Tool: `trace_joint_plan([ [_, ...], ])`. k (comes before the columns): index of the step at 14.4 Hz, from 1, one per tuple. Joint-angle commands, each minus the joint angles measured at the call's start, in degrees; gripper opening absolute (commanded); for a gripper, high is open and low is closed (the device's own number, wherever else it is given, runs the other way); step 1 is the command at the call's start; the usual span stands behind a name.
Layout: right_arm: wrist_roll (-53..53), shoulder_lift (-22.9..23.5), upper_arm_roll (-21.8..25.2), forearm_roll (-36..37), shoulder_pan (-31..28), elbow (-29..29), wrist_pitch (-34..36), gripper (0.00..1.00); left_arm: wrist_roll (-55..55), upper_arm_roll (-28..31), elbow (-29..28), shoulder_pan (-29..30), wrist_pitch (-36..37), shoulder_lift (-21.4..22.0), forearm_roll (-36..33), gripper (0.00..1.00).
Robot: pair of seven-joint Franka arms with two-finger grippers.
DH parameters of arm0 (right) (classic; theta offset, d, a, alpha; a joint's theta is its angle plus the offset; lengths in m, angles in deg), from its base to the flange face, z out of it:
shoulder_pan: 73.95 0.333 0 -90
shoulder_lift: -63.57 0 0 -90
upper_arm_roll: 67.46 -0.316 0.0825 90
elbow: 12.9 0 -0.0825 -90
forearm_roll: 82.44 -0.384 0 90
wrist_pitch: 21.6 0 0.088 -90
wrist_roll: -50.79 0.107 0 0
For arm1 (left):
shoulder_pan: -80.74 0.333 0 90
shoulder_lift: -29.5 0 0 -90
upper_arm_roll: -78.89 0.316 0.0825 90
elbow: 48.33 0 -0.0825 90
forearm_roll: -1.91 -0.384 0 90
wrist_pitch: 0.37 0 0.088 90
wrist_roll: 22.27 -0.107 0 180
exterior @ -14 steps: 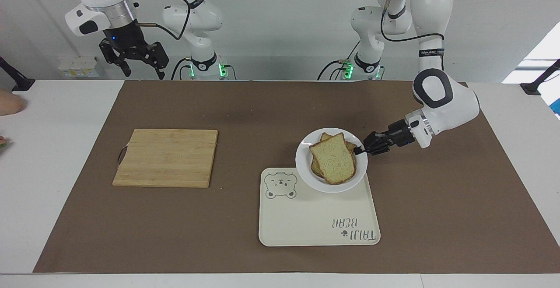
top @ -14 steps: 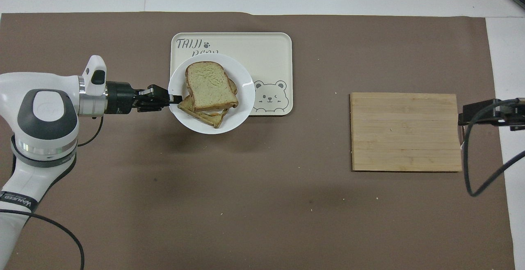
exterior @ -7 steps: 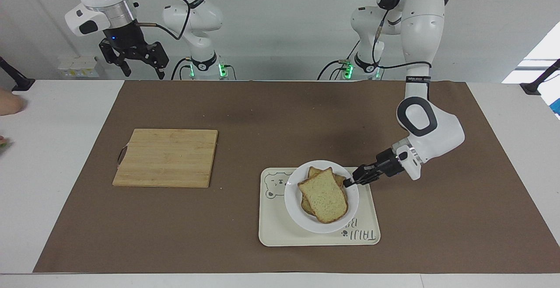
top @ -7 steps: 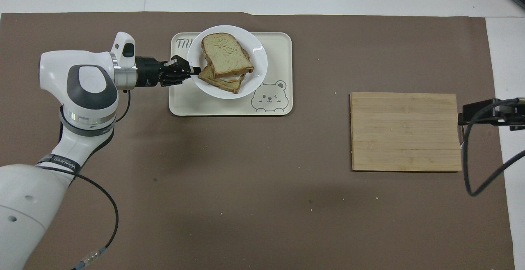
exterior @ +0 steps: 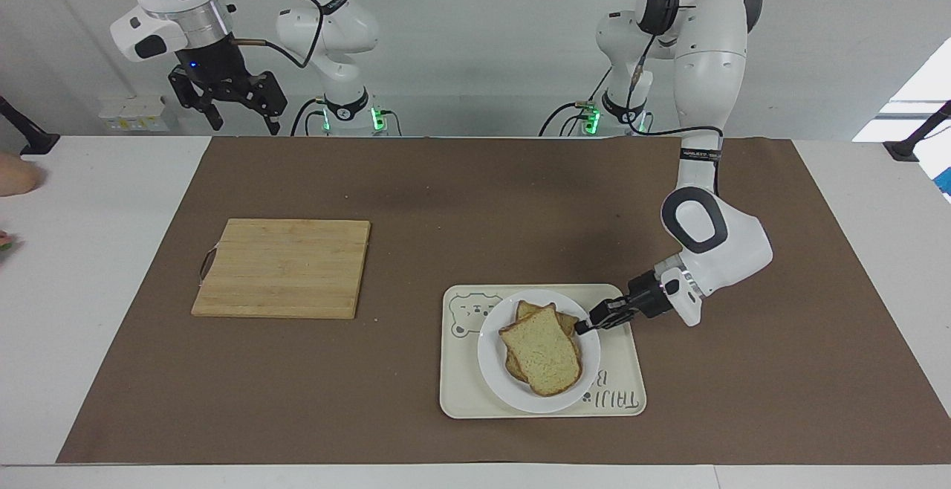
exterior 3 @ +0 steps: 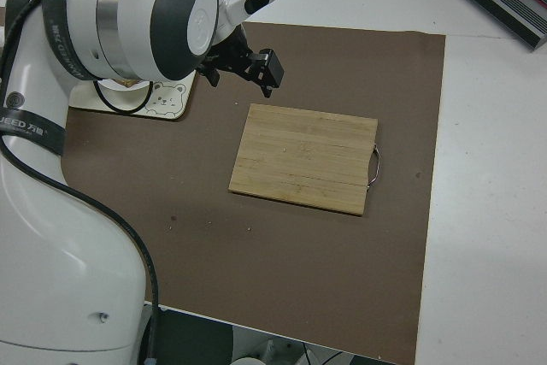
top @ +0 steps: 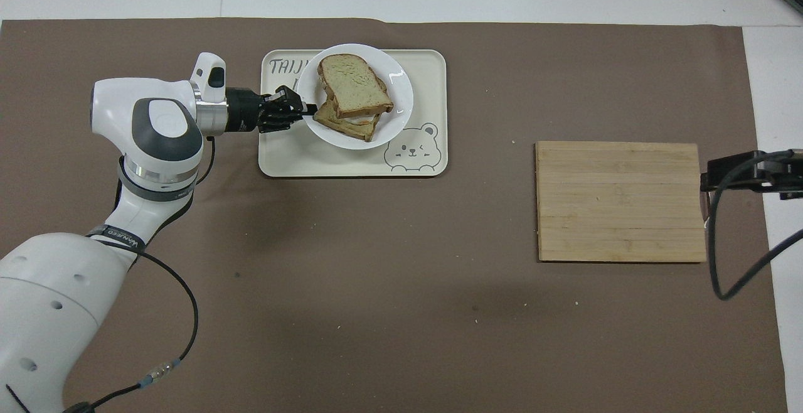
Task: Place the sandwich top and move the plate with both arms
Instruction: 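Slide the plate with the left gripper onto the bear tray, then open the left gripper and withdraw it from the plate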
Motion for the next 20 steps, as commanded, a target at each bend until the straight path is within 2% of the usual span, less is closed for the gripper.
trace_joint_plan([
  [1, -1.3, -1.0, -0.4, 0.0, -0.8, 1.0, -0.7, 1.0, 1.0, 0.3, -1.9, 0.0, -0.3, 0.6, -1.7, 0.0],
  [2, -1.3, -1.0, -0.4, 0.0, -0.8, 1.0, -0.7, 1.0, 0.7, 0.4, -3.9, -0.1, -0.7, 1.0, -2.9, 0.0],
  [3, -1.3, -1.0, -0.4, 0.0, -0.8, 1.0, -0.7, 1.0, 1.1, 0.5, -5.1, 0.1, -0.4, 1.7, -3.9, 0.06],
  [5, -1.3, -1.0, -0.4, 0.0, -0.8, 1.0, -0.7, 1.0, 1.1, 0.7, -5.2, 0.6, -0.2, 1.8, -4.1, 1.0],
  [10, -1.3, -1.0, -0.4, 0.0, -0.8, 1.0, -0.7, 1.0, 1.8, 5.4, -6.4, 1.3, 8.8, 8.2, -6.9, 1.0],
  [13, -1.3, -1.0, -0.4, 0.0, -0.8, 1.0, -0.7, 1.0, 7.9, 6.7, -6.7, 1.5, 10.9, 12.2, -7.6, 1.0],
  [20, -1.3, -1.0, -0.3, 0.0, -0.8, 1.0, -0.7, 1.0, 11.3, 9.4, -5.9, 1.7, 15.0, 17.9, -33.9, 1.0],
])
